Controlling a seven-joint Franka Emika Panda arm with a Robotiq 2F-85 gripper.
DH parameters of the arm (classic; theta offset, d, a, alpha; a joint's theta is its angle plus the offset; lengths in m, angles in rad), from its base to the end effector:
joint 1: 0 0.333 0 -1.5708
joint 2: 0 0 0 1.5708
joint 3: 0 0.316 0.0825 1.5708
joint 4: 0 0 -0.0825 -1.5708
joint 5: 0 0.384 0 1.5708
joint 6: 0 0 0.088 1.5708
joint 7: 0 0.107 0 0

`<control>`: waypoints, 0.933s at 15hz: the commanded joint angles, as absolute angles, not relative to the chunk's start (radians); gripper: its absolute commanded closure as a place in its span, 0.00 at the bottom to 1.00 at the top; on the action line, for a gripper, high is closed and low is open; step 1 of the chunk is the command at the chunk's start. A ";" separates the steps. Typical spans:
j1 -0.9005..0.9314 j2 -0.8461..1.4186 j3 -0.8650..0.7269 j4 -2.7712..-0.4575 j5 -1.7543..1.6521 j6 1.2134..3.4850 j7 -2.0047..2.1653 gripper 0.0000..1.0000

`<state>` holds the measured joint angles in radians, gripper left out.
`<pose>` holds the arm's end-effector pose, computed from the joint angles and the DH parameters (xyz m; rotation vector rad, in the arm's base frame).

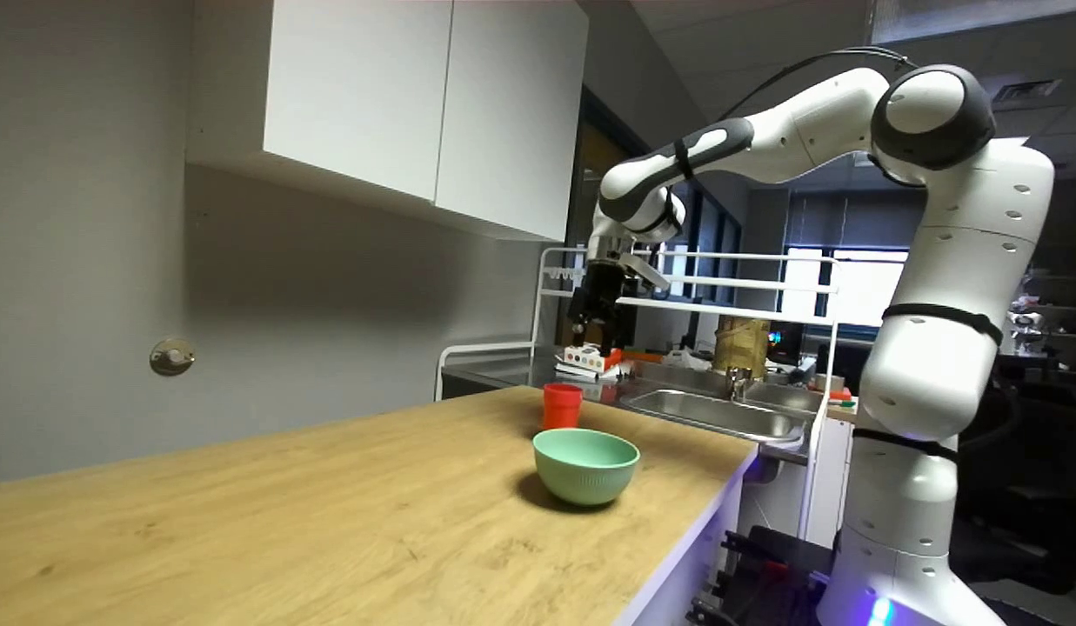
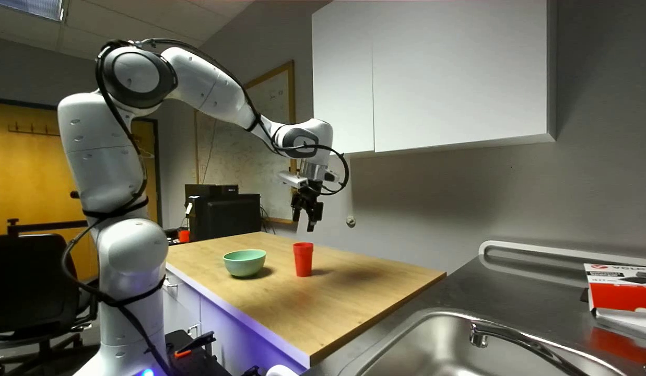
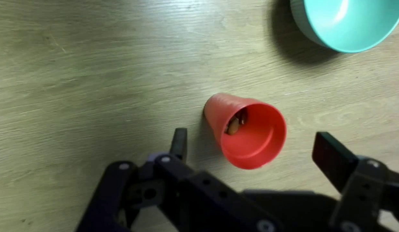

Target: Pour the things in the cup into the bowl

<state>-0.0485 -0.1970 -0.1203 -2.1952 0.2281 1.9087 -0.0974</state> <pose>0.4773 -0.0668 0.4619 -2.8867 0.2225 0.0870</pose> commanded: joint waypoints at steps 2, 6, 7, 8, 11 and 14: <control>-0.065 -0.099 -0.138 -2.159 0.295 1.935 -0.183 0.00; -0.076 -0.020 -0.134 -2.133 0.323 1.944 -0.205 0.00; -0.078 -0.003 -0.133 -2.127 0.326 1.945 -0.206 0.00; -0.080 0.010 -0.131 -2.120 0.329 1.942 -0.207 0.00; -0.087 0.049 -0.127 -2.099 0.327 1.937 -0.207 0.00; -0.090 0.073 -0.122 -2.082 0.321 1.938 -0.203 0.33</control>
